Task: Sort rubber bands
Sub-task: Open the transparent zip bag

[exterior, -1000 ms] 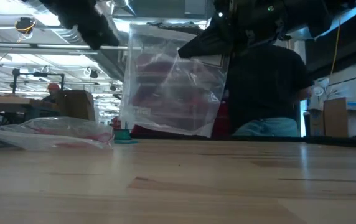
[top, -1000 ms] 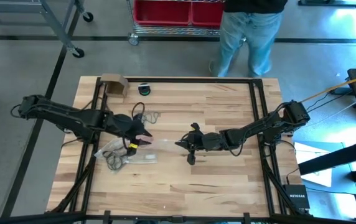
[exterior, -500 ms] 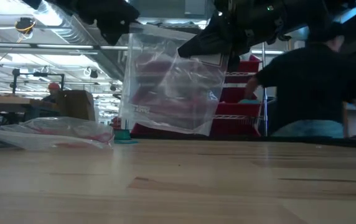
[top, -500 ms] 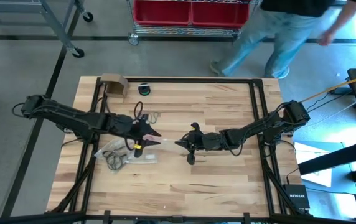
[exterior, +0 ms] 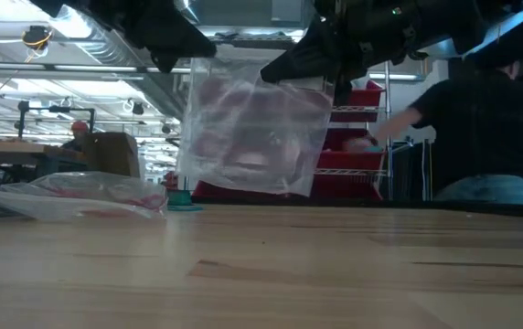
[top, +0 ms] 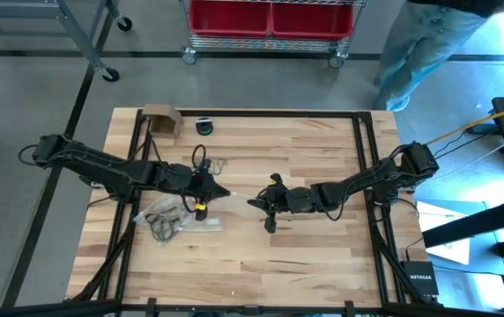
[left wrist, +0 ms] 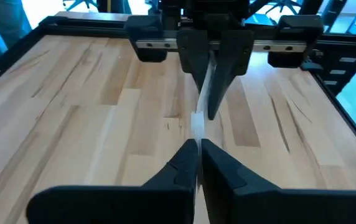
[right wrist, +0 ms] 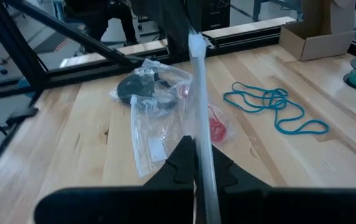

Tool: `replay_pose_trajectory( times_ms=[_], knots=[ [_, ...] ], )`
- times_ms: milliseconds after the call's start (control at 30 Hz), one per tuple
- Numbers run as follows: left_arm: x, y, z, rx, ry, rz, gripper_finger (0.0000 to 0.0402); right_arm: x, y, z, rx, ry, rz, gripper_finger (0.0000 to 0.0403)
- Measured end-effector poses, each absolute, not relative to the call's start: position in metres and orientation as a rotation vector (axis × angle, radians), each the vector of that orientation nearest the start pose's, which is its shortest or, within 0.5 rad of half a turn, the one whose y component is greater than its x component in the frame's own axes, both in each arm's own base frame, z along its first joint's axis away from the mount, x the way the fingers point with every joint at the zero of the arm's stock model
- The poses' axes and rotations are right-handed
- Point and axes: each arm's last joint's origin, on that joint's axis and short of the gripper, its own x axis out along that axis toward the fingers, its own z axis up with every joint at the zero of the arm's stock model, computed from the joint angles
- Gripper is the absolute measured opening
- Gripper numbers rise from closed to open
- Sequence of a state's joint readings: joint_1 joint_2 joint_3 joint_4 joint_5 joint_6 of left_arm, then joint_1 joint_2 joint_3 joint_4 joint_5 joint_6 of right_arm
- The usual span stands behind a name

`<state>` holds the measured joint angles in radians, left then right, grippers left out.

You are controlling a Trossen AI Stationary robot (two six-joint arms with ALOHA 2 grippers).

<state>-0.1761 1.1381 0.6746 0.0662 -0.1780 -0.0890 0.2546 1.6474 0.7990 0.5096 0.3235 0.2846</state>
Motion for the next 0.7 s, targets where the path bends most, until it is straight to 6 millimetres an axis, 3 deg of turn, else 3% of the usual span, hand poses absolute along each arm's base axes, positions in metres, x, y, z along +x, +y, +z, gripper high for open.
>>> replay_pose_trajectory(
  times_ms=[267,533,700],
  knots=[
    [0.241,-0.037,0.249,0.005,0.401,0.034,0.0002,0.33,0.072,0.197,0.183,0.324,-0.116,0.0011],
    [0.238,-0.037,0.243,0.014,0.463,0.038,0.0001,0.337,0.073,0.248,0.016,0.526,-0.133,0.0112],
    [0.243,-0.036,0.244,0.008,0.426,0.041,0.0001,0.358,0.071,0.268,-0.028,0.618,-0.135,0.015]
  ],
)
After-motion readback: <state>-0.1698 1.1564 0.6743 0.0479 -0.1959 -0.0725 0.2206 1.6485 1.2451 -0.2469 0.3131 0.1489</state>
